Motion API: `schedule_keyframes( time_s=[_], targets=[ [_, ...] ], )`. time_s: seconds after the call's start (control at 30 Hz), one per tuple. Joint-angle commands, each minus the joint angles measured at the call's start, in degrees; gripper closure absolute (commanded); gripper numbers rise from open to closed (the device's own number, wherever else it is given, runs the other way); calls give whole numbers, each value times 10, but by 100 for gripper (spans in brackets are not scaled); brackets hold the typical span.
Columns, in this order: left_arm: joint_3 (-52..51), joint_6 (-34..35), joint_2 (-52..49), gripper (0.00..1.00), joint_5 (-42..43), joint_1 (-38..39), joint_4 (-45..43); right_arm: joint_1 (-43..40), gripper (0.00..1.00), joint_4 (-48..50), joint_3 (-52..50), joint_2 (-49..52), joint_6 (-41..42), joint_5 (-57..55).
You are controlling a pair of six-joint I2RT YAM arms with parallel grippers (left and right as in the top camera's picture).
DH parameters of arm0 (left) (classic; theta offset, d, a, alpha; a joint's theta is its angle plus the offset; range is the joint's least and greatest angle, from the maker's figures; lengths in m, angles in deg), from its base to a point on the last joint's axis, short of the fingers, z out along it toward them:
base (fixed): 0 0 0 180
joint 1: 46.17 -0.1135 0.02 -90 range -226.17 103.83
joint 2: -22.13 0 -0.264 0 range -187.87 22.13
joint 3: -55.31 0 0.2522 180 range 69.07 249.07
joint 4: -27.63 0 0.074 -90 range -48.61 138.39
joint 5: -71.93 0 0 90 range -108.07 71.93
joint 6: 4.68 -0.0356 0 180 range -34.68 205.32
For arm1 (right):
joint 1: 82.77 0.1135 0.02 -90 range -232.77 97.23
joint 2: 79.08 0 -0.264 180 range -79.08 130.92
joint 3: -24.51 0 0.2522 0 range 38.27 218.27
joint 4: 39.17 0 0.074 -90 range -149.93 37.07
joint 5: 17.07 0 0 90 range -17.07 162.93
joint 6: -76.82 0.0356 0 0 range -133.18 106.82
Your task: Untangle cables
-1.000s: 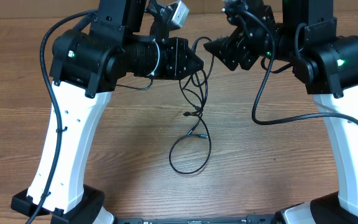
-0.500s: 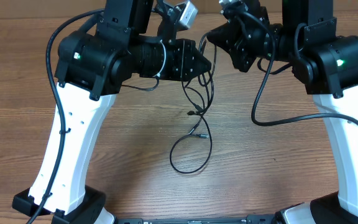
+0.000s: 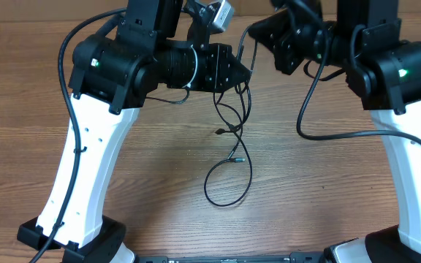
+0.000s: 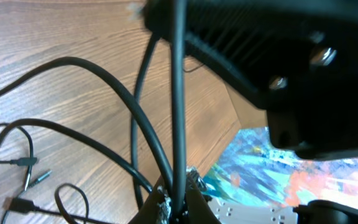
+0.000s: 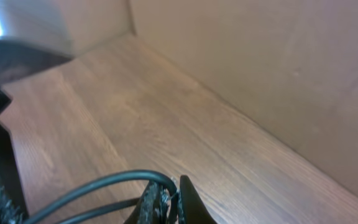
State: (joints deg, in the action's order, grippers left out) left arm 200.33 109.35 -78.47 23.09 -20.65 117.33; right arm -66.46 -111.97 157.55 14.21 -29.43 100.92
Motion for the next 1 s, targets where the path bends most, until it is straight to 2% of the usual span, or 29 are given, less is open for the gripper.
schedule_keyframes(
  time_s=[0.0, 0.1, 0.3, 0.47, 0.57, 0.6, 0.67, 0.7, 0.73, 0.83, 0.97],
  targets=[
    [10, 1, 6, 96, 23, 8, 29, -60, 96, 41, 3, 5, 124, -134],
    [10, -9, 6, 96, 23, 8, 38, -83, 96, 45, 3, 5, 189, -187],
    [10, -15, 6, 96, 17, 7, 45, -111, 96, 30, 3, 5, 266, -281],
    [10, -20, 6, 95, 4, 8, 49, -123, 96, 16, 3, 5, 269, -289],
    [10, -20, 6, 94, 3, 8, 48, -123, 95, 15, 3, 5, 199, -193],
    [10, -20, 6, 94, 4, 8, 47, -123, 83, 13, 3, 5, 159, -140],
    [10, -20, 6, 93, 4, 8, 47, -123, 44, 2, 3, 5, 85, -41],
    [10, -20, 6, 93, 4, 8, 47, -123, 36, -8, 3, 5, 44, 9],
    [10, -20, 6, 92, 4, 8, 47, -123, 32, -19, 3, 5, 5, 50],
    [10, -22, 6, 92, 5, 8, 48, -123, 32, -67, 3, 5, -116, 146],
    [10, -22, 6, 92, 21, 8, 45, -123, 32, -115, 3, 5, -187, 162]
  ],
)
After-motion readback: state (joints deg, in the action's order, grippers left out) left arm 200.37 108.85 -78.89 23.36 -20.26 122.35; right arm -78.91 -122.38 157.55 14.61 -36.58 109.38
